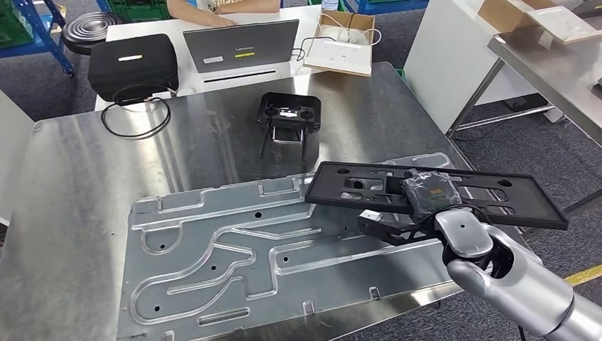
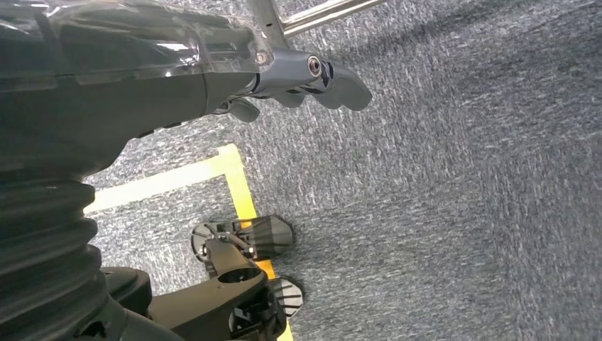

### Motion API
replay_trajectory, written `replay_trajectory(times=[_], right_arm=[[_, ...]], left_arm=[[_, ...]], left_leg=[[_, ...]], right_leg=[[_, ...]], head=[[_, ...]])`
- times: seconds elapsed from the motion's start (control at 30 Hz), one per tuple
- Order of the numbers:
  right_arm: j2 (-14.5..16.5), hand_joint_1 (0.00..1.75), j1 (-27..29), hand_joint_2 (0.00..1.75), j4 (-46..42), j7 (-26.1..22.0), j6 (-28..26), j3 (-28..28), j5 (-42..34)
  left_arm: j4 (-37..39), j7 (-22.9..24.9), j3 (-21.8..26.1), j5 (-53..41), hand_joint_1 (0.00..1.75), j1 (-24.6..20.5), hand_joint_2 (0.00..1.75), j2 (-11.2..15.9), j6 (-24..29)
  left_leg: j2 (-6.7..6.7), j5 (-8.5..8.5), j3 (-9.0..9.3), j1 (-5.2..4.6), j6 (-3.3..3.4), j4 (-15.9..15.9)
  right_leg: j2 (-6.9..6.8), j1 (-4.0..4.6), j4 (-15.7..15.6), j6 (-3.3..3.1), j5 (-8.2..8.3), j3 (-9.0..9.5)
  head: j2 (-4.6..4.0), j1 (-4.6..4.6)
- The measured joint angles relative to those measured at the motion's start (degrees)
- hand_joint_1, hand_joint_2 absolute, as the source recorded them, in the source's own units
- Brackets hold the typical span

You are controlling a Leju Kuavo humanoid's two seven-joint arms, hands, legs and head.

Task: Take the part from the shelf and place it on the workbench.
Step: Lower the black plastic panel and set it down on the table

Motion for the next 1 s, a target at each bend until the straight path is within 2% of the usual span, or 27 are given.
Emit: replay_trajectory(times=[0.3,0.43,0.47,0.6,1.0], right_arm=[[0.36,1.75,-0.44,1.75,2.63,-0.81,-0.41,3.82,8.32],[0.29,0.0,-0.58,0.0,3.26,-0.84,0.15,4.93,10.75],[0.22,0.0,-0.61,0.0,3.37,-0.85,0.35,5.09,11.46],[-0.17,0.0,-0.66,0.0,3.78,-0.88,0.63,5.75,13.5],[-2.56,0.0,0.3,0.0,3.87,0.8,-1.0,3.52,16.68]], left_arm=[[0.0,0.19,0.0,-0.21,0.0,0.0,1.75,-0.13,0.07],[0.0,0.42,0.0,-0.3,0.0,0.0,1.75,-0.13,0.09],[0.0,0.48,0.0,-0.32,0.0,0.01,1.75,-0.13,0.09],[0.0,0.56,0.0,-0.42,0.0,0.02,0.0,-0.13,0.09],[0.02,1.42,0.0,1.32,0.0,0.21,0.0,-0.15,1.73]], left_leg=[[-0.08,0.0,0.0,0.0,0.0,0.0],[-0.17,0.0,0.0,0.0,0.0,0.0],[-0.19,0.0,0.0,0.0,0.0,0.0],[-0.28,0.0,0.0,0.0,0.0,0.0],[-0.6,0.0,0.0,-0.01,0.0,0.01]], right_leg=[[-0.01,0.0,0.0,0.0,0.0,0.0],[-0.02,0.0,0.0,0.0,0.0,0.0],[-0.03,0.0,0.0,0.0,0.0,0.01],[-0.05,-0.01,-0.01,0.0,0.0,0.01],[-0.13,-0.02,-0.02,0.01,0.0,0.04]], head=[[0.0,0.01],[0.0,-0.01],[0.0,-0.01],[0.0,0.01],[0.0,0.0]])
